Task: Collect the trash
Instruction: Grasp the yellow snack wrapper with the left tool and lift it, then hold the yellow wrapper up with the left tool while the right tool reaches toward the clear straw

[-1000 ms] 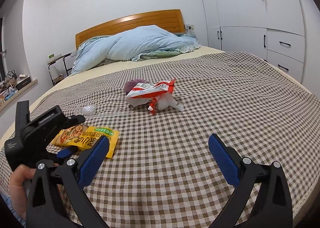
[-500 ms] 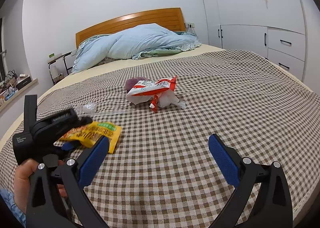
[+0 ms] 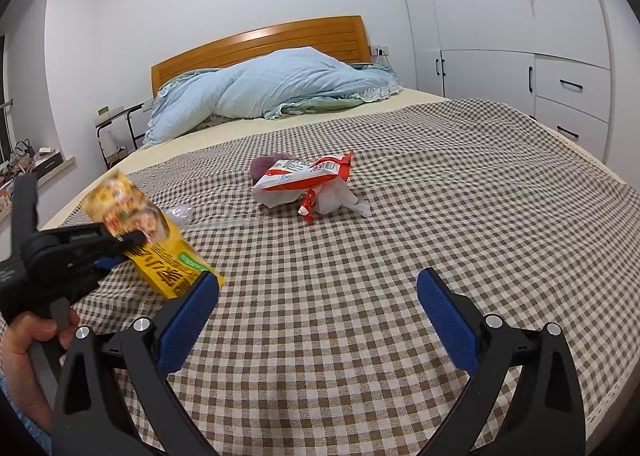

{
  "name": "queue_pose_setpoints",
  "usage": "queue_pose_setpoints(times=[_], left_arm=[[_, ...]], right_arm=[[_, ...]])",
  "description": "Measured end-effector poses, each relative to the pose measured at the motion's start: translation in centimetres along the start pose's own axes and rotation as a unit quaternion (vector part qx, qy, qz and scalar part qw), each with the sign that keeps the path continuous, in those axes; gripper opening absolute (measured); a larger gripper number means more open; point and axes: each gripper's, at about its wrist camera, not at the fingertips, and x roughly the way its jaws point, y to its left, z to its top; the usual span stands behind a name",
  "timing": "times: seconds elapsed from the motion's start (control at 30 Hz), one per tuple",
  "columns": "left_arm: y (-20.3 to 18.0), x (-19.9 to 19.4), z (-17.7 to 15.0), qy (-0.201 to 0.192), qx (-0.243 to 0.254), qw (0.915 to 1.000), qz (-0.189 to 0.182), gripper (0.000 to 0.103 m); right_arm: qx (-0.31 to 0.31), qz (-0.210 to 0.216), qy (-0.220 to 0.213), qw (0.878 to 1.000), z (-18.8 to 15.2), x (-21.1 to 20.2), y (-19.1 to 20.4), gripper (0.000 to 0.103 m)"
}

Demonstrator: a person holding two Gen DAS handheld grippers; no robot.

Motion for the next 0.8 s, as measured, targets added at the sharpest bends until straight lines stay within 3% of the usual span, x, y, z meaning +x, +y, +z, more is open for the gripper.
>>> queue_pose_setpoints(times=[0.27,0.53,0.8], left_arm=[[-0.9,-3.3,1.0,-0.049,0.076,0.9953,0.034,0.014],[-2.1,-6.9,1.8,-0.122,0.161,0.9757,0.084,0.013],[-1.9,-8.7,2.2,-0.155,0.209,0.9574,0.125,0.013]], right_arm=[[-0.014,0.008,-0.007,1.000,-0.2,-0.2,0.8,0.095],[-0.044,0.018,-0.018,0.999,-0.7,-0.6,2.0,0.095],[-0.092,-0.005,-0.038,0.995,-1.3,-0.5,3.7,0.095]])
